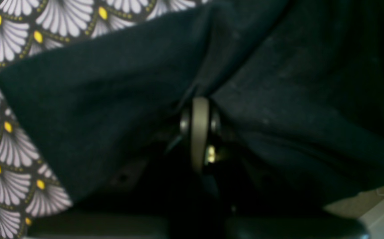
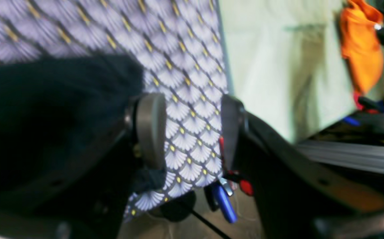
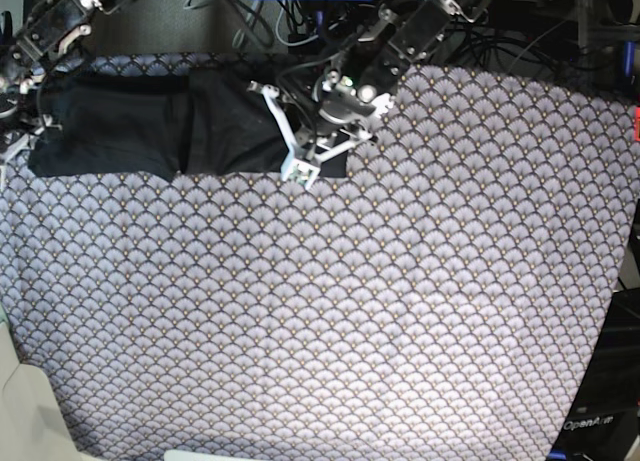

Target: Fold the T-shirt properly

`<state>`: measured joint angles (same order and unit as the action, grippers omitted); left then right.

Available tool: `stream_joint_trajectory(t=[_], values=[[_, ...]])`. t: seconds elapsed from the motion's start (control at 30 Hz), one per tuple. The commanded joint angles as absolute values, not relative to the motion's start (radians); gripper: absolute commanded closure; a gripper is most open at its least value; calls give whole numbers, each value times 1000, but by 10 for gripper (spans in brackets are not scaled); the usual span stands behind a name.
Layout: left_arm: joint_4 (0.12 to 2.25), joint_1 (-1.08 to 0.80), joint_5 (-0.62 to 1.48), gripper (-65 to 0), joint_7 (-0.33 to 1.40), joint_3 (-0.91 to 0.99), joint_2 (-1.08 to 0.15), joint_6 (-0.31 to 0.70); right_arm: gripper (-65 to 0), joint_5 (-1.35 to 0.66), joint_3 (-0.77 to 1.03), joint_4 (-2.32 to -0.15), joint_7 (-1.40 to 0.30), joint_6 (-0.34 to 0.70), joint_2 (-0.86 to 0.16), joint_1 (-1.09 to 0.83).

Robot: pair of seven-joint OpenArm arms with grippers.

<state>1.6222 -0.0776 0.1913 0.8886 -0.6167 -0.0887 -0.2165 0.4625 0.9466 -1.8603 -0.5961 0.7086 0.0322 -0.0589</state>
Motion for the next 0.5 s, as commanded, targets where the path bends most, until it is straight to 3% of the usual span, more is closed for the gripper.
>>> stream_joint_trajectory(t=[0.0,0.17,0.47], values=[[1639,-73,191,0,886,-616,-87,-217,-288,447,957,-1873,-591,698,16,-58],[1639,-73,189,0,886,-616,-87,-217,-288,401,911,-1744,-708,698,-51,-59],[1629,-71,185,0,888,-616,-87,-217,-288,-35,846,-1644,-958,698,-272,-153]])
